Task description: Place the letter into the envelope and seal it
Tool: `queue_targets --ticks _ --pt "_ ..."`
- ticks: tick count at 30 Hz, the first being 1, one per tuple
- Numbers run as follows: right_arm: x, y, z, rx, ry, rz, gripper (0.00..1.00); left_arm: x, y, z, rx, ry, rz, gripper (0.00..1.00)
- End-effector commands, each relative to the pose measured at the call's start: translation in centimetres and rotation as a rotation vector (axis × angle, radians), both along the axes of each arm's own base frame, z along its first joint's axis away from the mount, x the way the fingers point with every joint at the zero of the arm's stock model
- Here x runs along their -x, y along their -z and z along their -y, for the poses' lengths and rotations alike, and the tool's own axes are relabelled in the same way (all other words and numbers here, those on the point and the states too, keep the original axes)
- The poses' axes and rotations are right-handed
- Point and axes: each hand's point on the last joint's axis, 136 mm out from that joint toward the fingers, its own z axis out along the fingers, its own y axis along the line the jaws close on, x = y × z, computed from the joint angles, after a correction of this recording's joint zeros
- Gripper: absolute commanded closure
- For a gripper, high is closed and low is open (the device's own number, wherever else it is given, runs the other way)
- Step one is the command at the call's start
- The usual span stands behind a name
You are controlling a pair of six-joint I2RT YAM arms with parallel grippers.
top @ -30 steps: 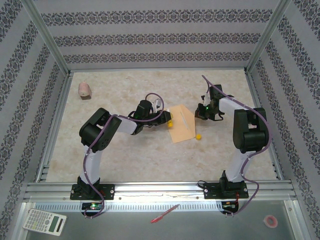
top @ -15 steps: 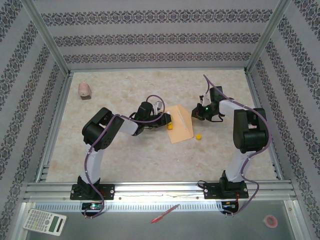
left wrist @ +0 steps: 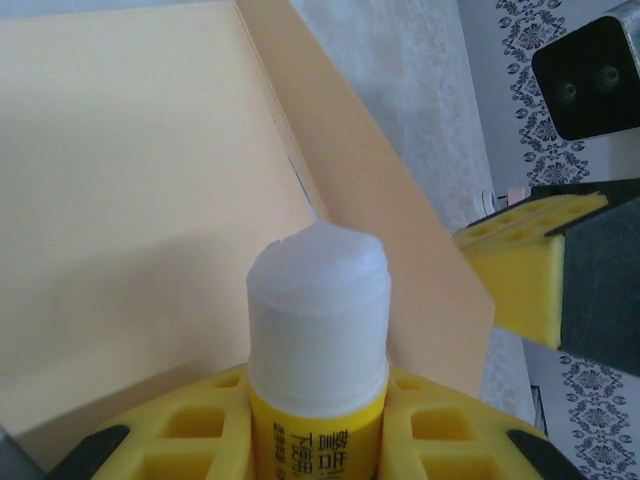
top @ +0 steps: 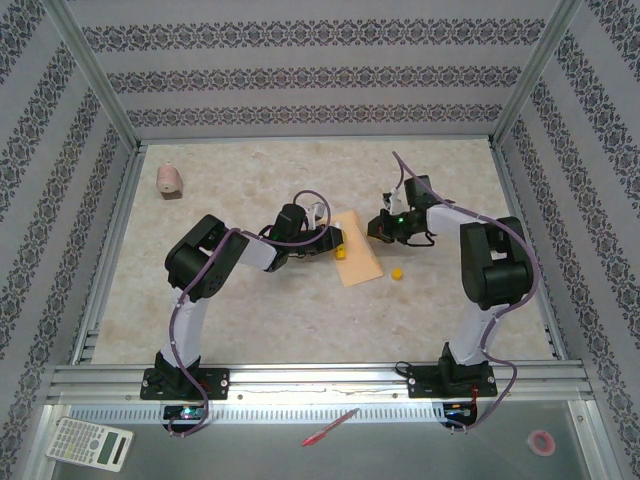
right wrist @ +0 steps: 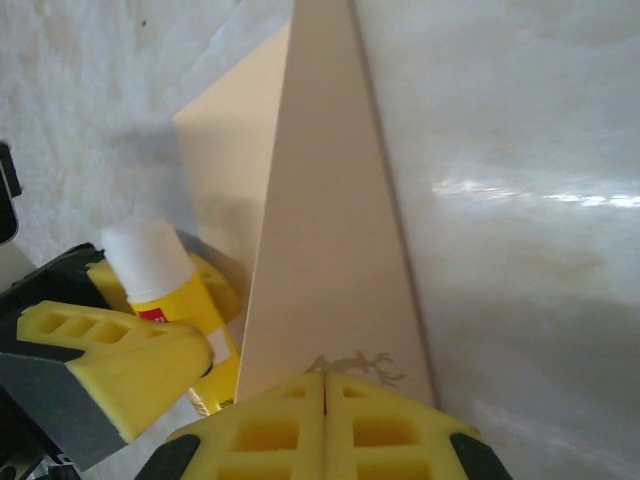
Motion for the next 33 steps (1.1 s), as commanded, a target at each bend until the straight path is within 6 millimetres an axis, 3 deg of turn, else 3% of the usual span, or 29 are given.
queue_targets --ticks 1,15,33 --pt "1.0 1.0 -1.2 -0.018 -0.025 -0.032 1.0 0.9 1.6 0.5 -0.025 0.033 -0.01 0.98" --pt "3.0 3.9 -2.3 0.009 -0.05 -0.117 1.0 1.1 1.1 0.6 -0.006 0.038 0.001 0.98" --pt "5.3 6.6 -0.5 0.12 -0.025 -0.195 1.0 1.3 1.0 0.5 -0.002 0.04 0.004 0.98"
